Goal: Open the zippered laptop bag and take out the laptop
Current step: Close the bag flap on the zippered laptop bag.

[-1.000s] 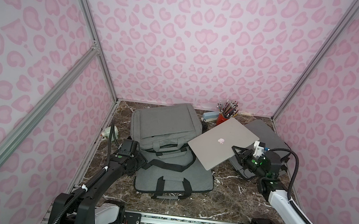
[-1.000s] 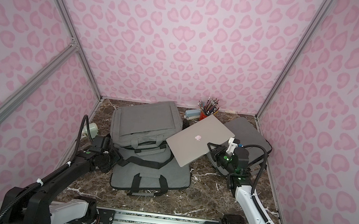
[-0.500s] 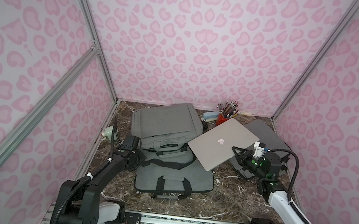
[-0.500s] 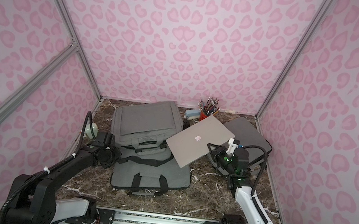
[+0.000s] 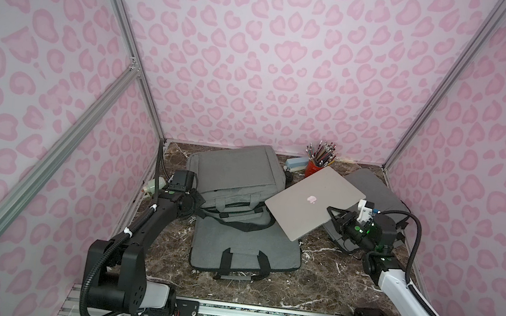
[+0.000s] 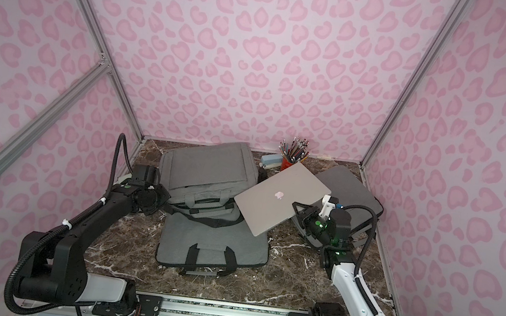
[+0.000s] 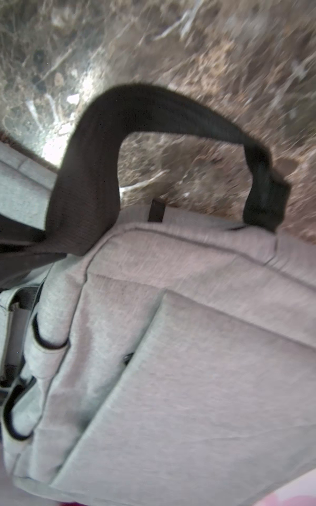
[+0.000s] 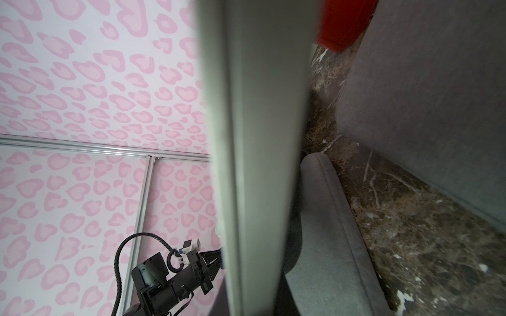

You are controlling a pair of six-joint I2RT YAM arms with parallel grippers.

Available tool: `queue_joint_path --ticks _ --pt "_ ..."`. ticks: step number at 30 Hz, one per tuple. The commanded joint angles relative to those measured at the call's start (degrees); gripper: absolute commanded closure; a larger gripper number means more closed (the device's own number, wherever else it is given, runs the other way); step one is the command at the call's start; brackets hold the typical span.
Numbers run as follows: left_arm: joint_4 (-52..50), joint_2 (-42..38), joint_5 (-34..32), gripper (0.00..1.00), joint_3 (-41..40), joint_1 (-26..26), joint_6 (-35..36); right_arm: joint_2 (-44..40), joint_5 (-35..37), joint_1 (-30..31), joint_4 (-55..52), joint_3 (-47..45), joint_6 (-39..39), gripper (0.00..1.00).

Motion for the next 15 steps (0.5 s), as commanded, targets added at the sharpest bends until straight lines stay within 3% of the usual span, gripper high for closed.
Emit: queue_joint_path --ticks 1,9,15 --pt "1.1 1.9 0.3 0.91 3.8 1.6 1.3 0.2 -1.5 -0.1 9.5 0.0 -0.1 1.0" --pt "1.6 11.8 4.7 0.88 10.5 4.7 2.9 0.7 -1.6 -0.2 10.8 -0.6 0.4 1.0" --pt "0.7 16.6 3.6 0.71 12.1 5.3 4.7 0.7 -1.9 -0.3 9.7 -0.5 -0.3 1.0"
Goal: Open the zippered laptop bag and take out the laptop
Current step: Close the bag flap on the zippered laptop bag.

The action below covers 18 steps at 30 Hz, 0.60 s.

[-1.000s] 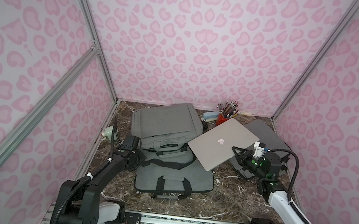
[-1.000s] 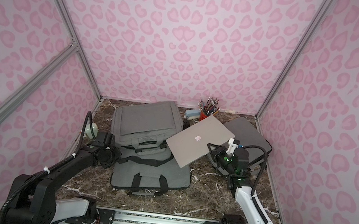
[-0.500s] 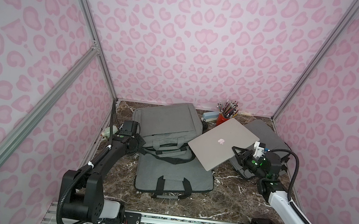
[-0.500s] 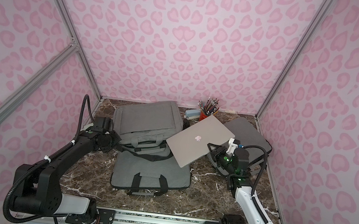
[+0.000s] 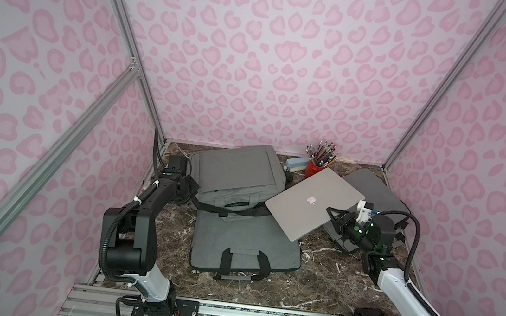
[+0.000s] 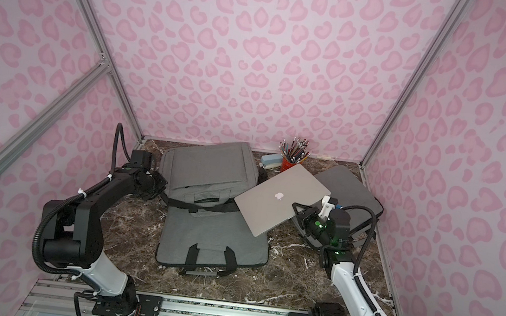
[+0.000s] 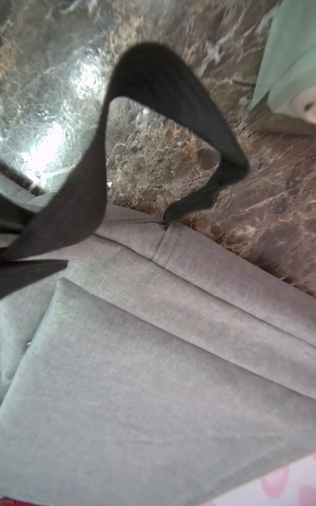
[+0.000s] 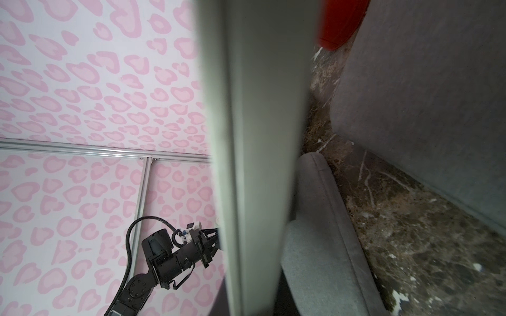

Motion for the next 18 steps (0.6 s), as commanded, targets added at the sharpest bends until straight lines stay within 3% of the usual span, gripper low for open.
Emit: queue_joint_path --ticks 1,8,14,18 --pt "-0.5 2.4 -0.1 0.67 1.6 0.2 2.7 -0.1 -1.9 -0.2 8.6 0.0 -0.5 1.0" --pt "-3.2 2.0 1.3 0.36 2.3 0.4 6.1 0.3 -2.4 -0.5 8.4 0.1 -0.9 1.0" --pt "-6.3 -2.7 0.9 0.27 -1.6 0.4 7.9 1.0 -2.9 -0.8 9.2 -0.4 -0.9 1.0" --pt "-2.2 -4.5 6.1 0.26 -7.8 0.4 4.1 2.1 -3.2 -0.9 10.4 -0.6 -0.4 1.0"
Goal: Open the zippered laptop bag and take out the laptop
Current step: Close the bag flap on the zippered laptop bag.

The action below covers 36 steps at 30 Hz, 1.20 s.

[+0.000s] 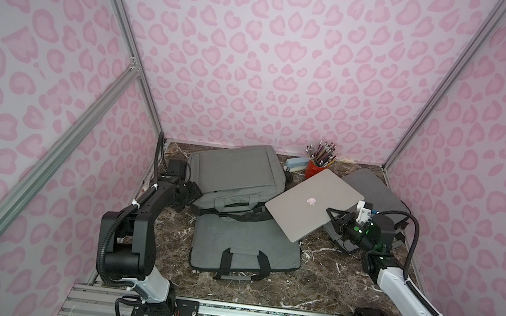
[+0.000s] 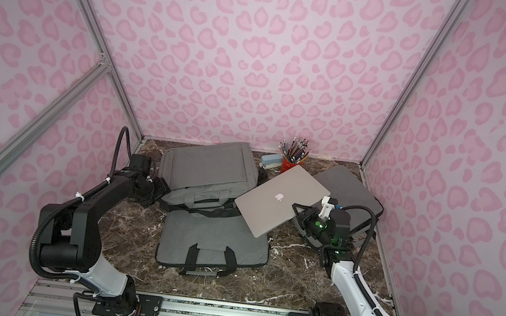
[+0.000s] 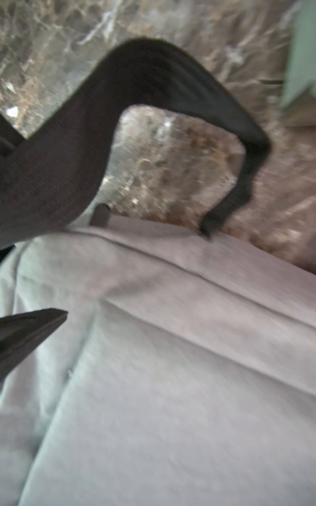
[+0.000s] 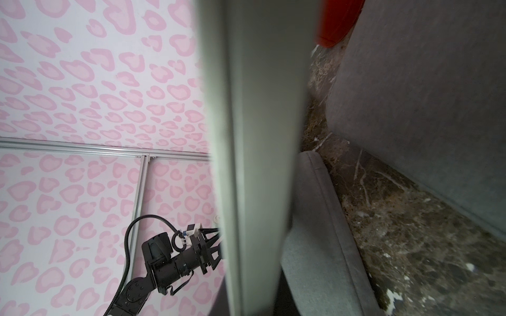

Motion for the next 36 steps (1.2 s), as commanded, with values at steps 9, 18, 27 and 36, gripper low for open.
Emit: queue_joint_path --ticks 9,18,27,36 --pt "7.7 1.4 5.8 0.25 -4.7 -0.3 -7.7 0.7 -3.0 -0.2 8.4 0.7 -0.4 1.0" --pt "9.3 5.5 5.2 0.34 0.0 -0.2 -9.3 -0.4 -2.7 -0.4 8.1 0.0 -0.3 1.0" --pt "6.3 10.6 1.5 0.72 7.8 0.3 -5.2 -1.3 -3.1 -0.4 7.1 0.1 -0.7 1.0" --pt "4.2 16.2 -0.4 0.94 14.6 2.5 -2.9 -2.3 -2.9 -0.4 6.6 0.0 -0.7 1.0"
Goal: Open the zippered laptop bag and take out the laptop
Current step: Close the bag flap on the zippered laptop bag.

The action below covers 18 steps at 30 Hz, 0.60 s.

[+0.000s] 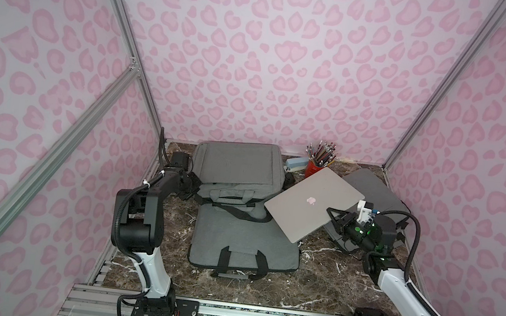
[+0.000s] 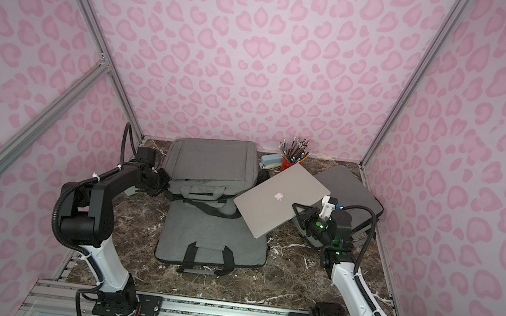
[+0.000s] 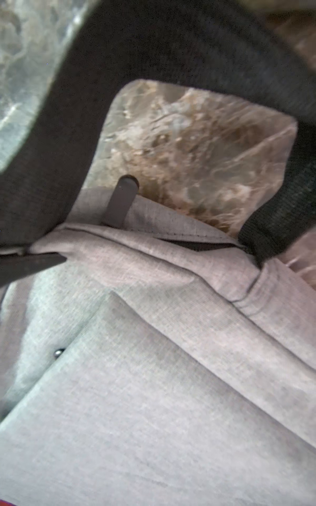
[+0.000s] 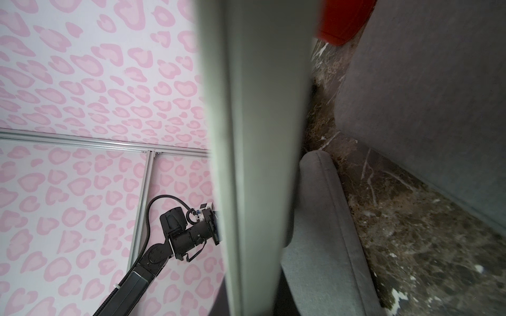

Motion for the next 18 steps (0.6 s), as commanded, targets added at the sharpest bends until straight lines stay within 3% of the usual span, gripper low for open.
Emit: queue_joint_path --ticks 1,18 --pt "-1.5 1.4 -2.5 0.95 2.1 1.3 1.5 -0.7 -1.3 -0.1 6.4 0.1 -0.6 1.0" --pt "-5.8 6.8 -5.4 0.96 10.7 5.9 5.5 -1.4 -2.0 -0.1 5.1 1.1 -2.1 1.0"
